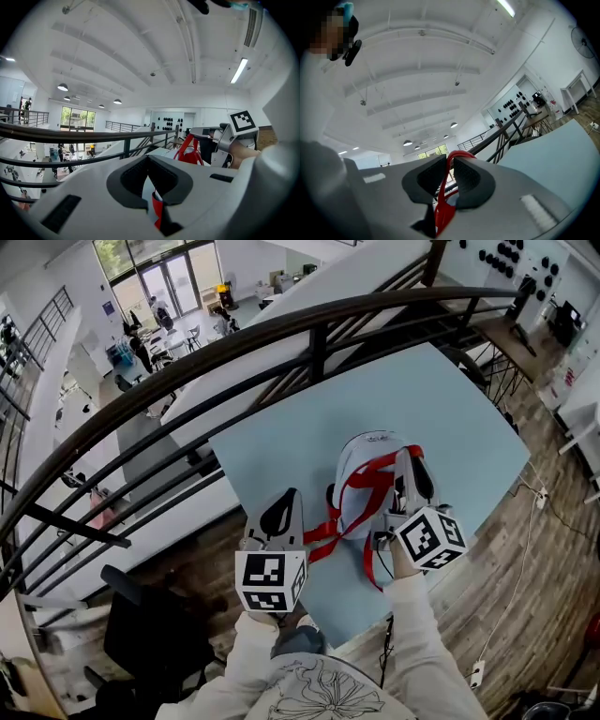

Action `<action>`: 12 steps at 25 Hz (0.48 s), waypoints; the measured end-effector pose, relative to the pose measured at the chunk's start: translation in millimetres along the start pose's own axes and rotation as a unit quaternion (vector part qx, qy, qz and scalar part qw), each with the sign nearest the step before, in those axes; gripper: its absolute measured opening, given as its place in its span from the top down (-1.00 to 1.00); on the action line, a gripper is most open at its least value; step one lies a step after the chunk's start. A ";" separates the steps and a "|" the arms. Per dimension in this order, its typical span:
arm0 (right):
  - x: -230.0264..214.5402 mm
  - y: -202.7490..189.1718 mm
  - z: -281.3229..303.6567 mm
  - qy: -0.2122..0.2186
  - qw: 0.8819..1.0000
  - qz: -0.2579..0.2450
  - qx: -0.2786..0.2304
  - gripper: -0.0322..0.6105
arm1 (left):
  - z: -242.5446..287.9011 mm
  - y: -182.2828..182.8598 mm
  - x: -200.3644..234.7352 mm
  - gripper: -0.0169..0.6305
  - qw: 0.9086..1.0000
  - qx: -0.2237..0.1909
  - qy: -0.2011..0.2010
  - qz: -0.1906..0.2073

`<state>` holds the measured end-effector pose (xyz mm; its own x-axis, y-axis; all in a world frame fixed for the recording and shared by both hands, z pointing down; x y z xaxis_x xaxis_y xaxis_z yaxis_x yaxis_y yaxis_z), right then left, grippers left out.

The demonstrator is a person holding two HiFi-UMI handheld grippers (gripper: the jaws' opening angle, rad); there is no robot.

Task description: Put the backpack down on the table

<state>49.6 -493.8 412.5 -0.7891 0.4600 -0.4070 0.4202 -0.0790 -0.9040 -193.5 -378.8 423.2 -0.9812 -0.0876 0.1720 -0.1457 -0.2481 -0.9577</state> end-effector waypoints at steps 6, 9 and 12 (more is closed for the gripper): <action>-19.1 0.7 -13.2 -0.014 1.000 0.009 -0.011 0.71 | 11.6 -4.7 -13.0 0.93 1.000 0.006 -0.013 0.002; -25.0 0.9 -21.0 -0.017 1.000 0.014 -0.013 0.71 | 15.6 -7.7 -19.5 0.93 1.000 0.008 -0.020 0.001; -21.1 0.7 -29.6 -0.016 1.000 0.012 -0.016 0.70 | 14.9 -8.3 -25.1 0.93 1.000 0.011 -0.025 0.002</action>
<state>79.8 -477.4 424.3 -0.7926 0.4300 -0.4324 0.4520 -0.0617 -0.8899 -165.7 -389.0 430.2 -0.9740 -0.1364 0.1808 -0.1393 -0.2690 -0.9530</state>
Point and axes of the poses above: the fingertips, and each gripper's own axes: z forward along the fingers, x to its left, y out of its top, the point moved 10 cm from there along -z, backward along the fingers, and after that the axes turned 4 degrees about -z, right-handed, at the moved point
